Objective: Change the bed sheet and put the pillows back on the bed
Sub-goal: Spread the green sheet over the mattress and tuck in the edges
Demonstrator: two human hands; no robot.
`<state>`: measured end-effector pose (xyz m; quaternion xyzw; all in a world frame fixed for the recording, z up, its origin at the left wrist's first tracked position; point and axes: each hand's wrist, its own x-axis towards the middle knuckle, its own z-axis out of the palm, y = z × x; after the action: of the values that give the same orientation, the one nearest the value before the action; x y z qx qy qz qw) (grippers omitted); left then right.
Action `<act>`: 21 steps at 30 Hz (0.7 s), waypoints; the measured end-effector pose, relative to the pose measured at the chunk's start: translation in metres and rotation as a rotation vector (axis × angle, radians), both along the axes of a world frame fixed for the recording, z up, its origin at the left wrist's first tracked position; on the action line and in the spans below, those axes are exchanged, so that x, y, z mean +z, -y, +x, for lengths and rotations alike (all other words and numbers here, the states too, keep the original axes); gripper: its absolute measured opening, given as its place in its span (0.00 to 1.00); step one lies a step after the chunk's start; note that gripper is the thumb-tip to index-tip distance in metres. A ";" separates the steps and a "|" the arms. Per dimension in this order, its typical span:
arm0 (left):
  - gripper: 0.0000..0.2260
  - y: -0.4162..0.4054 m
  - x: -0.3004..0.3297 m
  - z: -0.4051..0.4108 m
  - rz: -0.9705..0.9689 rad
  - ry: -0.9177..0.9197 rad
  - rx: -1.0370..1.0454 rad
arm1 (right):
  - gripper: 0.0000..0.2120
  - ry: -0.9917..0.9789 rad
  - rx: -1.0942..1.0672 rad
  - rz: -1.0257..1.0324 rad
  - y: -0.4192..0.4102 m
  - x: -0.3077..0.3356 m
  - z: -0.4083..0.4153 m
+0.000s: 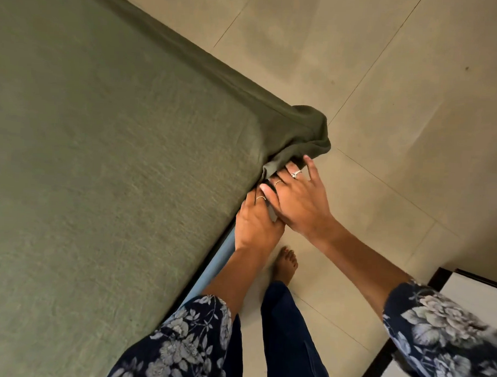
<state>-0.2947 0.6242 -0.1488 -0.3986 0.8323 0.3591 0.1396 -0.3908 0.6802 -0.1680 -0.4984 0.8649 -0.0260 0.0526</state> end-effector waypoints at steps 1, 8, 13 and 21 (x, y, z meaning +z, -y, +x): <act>0.28 0.003 0.001 -0.005 0.017 0.019 0.025 | 0.26 -0.017 0.029 0.061 0.006 0.003 -0.002; 0.25 0.023 0.000 -0.026 0.104 0.192 -0.026 | 0.26 0.127 0.157 0.628 0.050 0.031 -0.021; 0.27 0.027 0.004 -0.026 0.203 0.198 0.001 | 0.23 0.267 0.118 0.531 0.045 0.021 -0.032; 0.27 0.019 0.012 -0.009 0.212 0.068 0.050 | 0.13 0.878 -0.885 -0.370 -0.035 0.020 -0.005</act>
<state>-0.3041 0.6049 -0.1365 -0.4144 0.7742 0.4346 0.2002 -0.3961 0.7154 -0.1484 -0.0388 0.8678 -0.3951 0.2990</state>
